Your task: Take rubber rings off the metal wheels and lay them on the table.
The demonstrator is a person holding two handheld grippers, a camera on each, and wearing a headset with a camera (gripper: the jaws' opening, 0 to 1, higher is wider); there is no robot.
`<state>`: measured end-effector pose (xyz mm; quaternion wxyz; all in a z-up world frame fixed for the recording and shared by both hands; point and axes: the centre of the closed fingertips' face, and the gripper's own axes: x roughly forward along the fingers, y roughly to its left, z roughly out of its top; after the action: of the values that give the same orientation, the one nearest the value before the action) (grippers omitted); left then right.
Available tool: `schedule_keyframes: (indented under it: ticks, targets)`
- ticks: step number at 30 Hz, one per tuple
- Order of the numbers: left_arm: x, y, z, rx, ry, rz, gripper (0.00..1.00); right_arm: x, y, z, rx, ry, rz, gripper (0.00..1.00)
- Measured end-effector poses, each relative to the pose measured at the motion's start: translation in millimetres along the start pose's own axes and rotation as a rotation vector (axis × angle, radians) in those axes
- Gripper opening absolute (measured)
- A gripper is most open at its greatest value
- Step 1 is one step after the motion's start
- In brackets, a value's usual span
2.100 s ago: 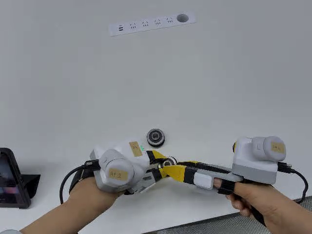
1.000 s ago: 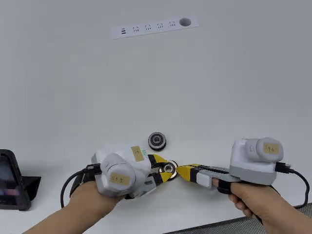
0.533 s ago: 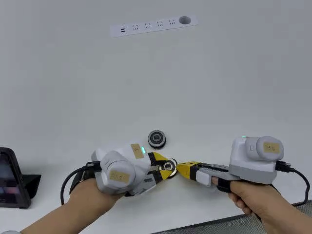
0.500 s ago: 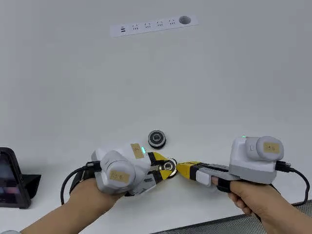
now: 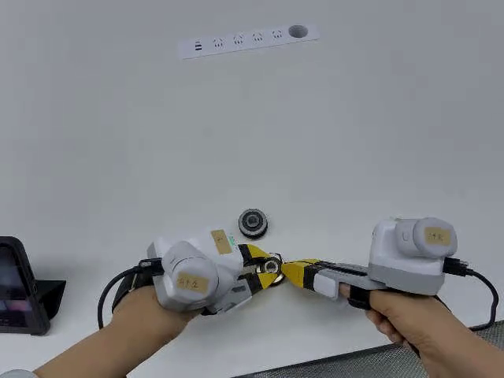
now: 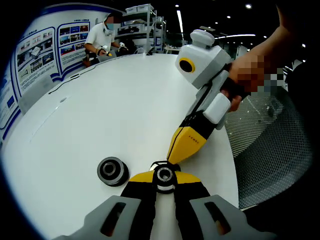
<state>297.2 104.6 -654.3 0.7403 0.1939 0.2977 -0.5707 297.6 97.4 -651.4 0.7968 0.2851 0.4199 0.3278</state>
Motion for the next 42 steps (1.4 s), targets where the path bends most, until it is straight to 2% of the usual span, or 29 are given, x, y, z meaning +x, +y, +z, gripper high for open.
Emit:
schedule_keyframes:
  ticks: [8,10,13,19,22,28,38,42]
  targets:
    - [0.2,0.3,-0.2,0.001,0.001,0.001,0.13,1.4,8.6,2.0,0.003,-0.006,0.027,0.02]
    - [0.2,0.2,-0.1,0.001,0.002,0.002,0.13,1.3,14.7,6.5,0.021,-0.029,0.05,0.02]
    - [0.3,0.2,-0.1,0.0,0.001,0.003,0.13,1.1,11.8,7.3,-0.002,-0.021,0.032,0.02]
    - [0.3,0.0,0.1,0.003,-0.002,0.003,0.13,-0.7,4.4,7.0,0.016,-0.021,0.012,0.02]
    - [-0.2,0.2,0.5,-0.016,-0.015,0.001,0.13,-0.9,2.4,5.9,0.018,-0.02,0.004,0.02]
    - [-1.4,-0.8,0.4,-0.003,-0.013,-0.001,0.14,-0.6,0.1,4.6,0.018,-0.017,-0.007,0.02]
    - [-8.5,-1.1,5.5,0.005,-0.06,0.009,0.24,-0.7,-0.9,4.1,0.019,-0.011,-0.01,0.02]
    - [-9.8,-0.8,4.2,0.006,-0.06,0.013,0.29,-1.3,1.3,5.1,0.018,-0.012,-0.005,0.02]
